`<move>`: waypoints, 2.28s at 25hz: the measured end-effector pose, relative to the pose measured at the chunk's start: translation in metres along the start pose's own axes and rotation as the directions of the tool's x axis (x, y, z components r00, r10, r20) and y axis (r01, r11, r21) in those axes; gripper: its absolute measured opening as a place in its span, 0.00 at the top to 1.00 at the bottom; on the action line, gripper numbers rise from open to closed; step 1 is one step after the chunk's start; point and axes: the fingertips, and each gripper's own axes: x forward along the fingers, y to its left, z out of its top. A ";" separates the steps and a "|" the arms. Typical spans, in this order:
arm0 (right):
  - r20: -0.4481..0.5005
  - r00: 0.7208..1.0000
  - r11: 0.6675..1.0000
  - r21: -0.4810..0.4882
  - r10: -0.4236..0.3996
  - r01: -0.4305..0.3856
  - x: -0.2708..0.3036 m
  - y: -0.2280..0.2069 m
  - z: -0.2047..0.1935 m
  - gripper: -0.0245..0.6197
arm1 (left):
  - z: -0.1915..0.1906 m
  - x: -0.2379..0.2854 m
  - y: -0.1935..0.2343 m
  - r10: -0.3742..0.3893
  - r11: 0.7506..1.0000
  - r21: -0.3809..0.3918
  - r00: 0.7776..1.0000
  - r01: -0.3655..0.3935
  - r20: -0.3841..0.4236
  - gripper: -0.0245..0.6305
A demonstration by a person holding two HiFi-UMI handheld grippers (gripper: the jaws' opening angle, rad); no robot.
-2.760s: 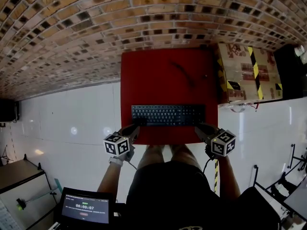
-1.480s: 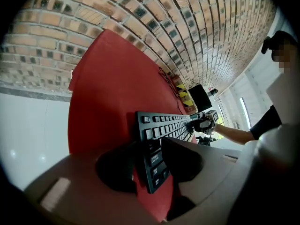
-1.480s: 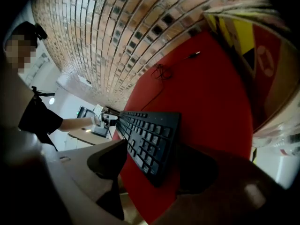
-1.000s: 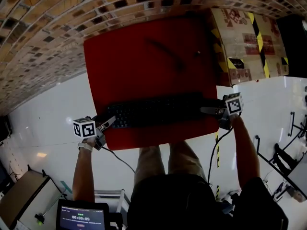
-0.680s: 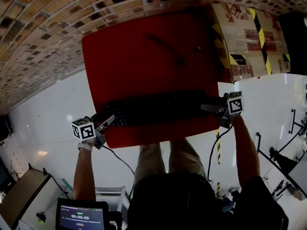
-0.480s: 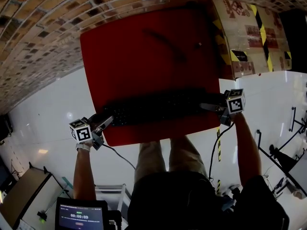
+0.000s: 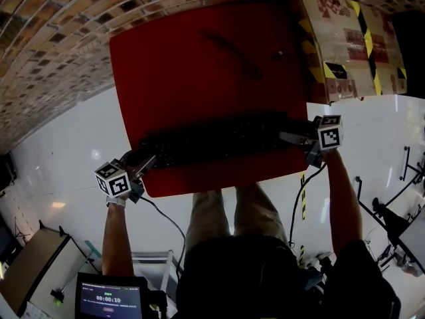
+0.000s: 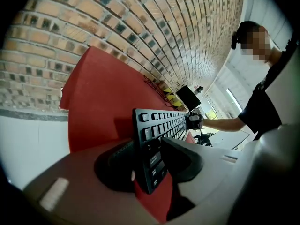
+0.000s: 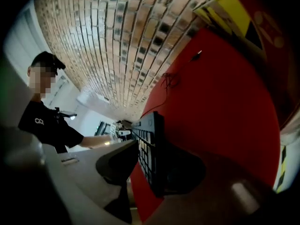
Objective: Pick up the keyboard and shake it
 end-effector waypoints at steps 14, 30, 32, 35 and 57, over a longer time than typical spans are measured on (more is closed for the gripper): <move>-0.178 0.966 0.922 -0.371 -0.188 0.111 0.049 0.012 -0.024 0.55 | 0.001 0.003 -0.001 0.034 0.998 -0.063 0.996 -0.029 0.080 0.70; -0.059 0.957 0.764 -0.617 -0.283 0.189 0.021 0.053 0.023 0.66 | 0.047 -0.017 -0.054 -0.013 0.988 0.154 0.990 -0.009 0.138 0.70; -0.025 0.959 0.738 -0.645 -0.282 0.200 0.014 0.067 0.037 0.66 | 0.065 -0.023 -0.063 -0.021 0.982 0.189 0.982 -0.015 0.186 0.69; 0.044 0.960 0.677 -0.701 -0.277 0.227 0.000 0.099 0.065 0.67 | 0.104 -0.038 -0.086 -0.017 0.963 0.263 0.967 -0.052 0.254 0.69; 0.411 0.912 0.124 -0.905 0.016 0.406 -0.098 0.419 0.214 0.68 | 0.314 -0.227 -0.322 -0.207 0.612 0.647 0.697 -0.456 0.687 0.63</move>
